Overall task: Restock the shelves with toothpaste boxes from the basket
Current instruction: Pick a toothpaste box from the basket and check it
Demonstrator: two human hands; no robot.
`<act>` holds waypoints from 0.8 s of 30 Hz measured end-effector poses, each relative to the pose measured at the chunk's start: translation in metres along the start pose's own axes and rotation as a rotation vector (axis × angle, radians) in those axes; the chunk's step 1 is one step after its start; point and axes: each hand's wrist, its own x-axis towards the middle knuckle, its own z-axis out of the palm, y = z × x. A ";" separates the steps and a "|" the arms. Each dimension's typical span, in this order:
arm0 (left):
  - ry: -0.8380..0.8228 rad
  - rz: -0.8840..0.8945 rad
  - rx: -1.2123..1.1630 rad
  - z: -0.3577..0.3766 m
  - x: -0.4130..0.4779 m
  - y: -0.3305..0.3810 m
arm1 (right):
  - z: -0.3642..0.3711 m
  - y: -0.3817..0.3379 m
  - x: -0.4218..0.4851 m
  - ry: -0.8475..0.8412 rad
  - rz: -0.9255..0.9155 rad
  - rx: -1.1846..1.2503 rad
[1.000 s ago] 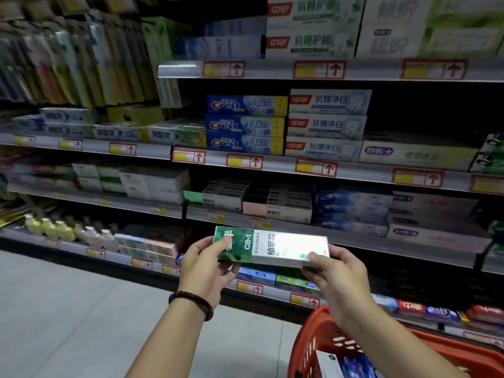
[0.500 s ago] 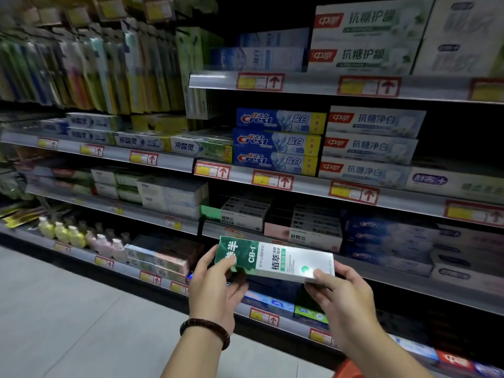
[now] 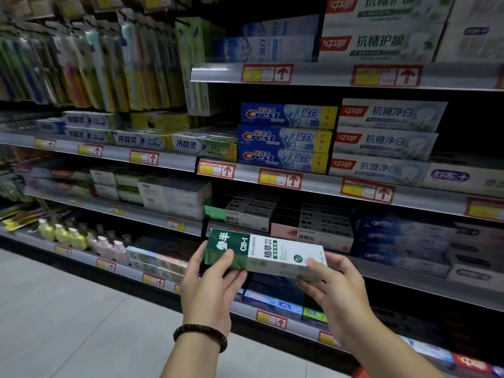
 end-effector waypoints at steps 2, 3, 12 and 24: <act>0.004 0.022 0.024 0.000 -0.001 0.001 | 0.002 0.000 0.002 0.024 -0.024 -0.046; 0.010 0.030 0.031 0.001 -0.001 0.001 | 0.003 0.000 0.002 0.030 -0.034 -0.064; 0.115 0.027 0.049 -0.002 0.001 0.005 | 0.001 -0.006 0.002 -0.063 0.004 0.017; 0.160 0.054 0.070 -0.005 -0.002 0.012 | 0.002 -0.015 -0.003 -0.152 0.009 0.046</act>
